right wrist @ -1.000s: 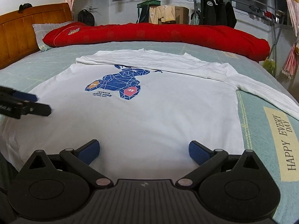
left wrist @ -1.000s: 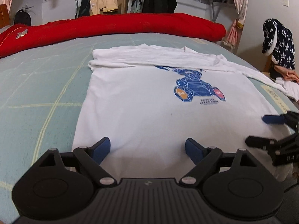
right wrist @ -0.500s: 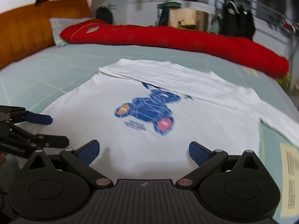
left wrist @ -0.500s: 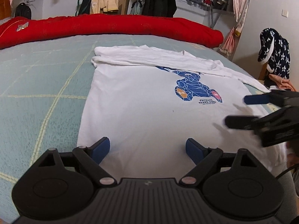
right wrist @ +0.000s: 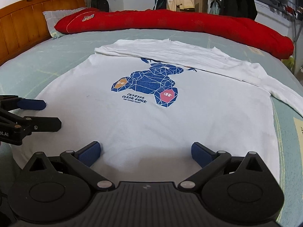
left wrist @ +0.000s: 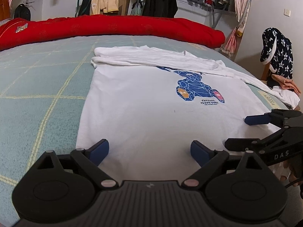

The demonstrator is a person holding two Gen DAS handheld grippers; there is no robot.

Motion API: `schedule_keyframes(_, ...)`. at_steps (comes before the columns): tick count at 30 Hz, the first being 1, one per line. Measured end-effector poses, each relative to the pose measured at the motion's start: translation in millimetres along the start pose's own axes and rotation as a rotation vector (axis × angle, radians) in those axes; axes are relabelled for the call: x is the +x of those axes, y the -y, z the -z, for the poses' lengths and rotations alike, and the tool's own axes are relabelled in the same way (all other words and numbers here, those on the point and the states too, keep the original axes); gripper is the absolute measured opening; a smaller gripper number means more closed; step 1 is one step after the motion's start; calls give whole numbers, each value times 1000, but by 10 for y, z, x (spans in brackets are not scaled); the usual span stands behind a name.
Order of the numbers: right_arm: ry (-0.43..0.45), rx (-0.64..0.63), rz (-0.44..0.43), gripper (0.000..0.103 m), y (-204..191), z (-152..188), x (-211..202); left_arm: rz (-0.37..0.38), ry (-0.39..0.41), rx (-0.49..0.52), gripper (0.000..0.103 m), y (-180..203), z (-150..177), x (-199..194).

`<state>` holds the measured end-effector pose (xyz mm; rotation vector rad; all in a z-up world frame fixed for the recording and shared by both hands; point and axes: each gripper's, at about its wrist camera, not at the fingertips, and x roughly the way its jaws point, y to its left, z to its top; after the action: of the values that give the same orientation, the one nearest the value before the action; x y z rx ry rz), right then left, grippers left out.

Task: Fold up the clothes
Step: 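Roll the right tool and move it over the sleeve nearest it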

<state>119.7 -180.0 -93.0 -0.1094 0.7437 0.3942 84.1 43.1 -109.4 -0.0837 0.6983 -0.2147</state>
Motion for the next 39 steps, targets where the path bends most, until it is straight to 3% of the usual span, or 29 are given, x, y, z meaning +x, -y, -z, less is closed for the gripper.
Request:
schedule_keyframes(13,45,8,-12,103,28,59,-44,-26,-27,13,96,52,-37,43)
schedule_keyframes(19,57,66,-77,103,165,31,-158,-38,-42,15,96,72,-60,47)
schedule_keyframes(24,112,247,-169,103,564,19,-396,-51,-43,4,96,116,-138,17)
schedule_keyframes(28,190,477,-187,103,1133,106,-580,-43,-10,38,96,222,-243,-50)
schedule_keyframes(35,277,920,-141,103,2224,368,-735,5,-8,89,96,472,-374,32)
schedule_keyframes(39,399,1151,-100,103,2755,541,-805,16,-34,103,96,568,-387,150)
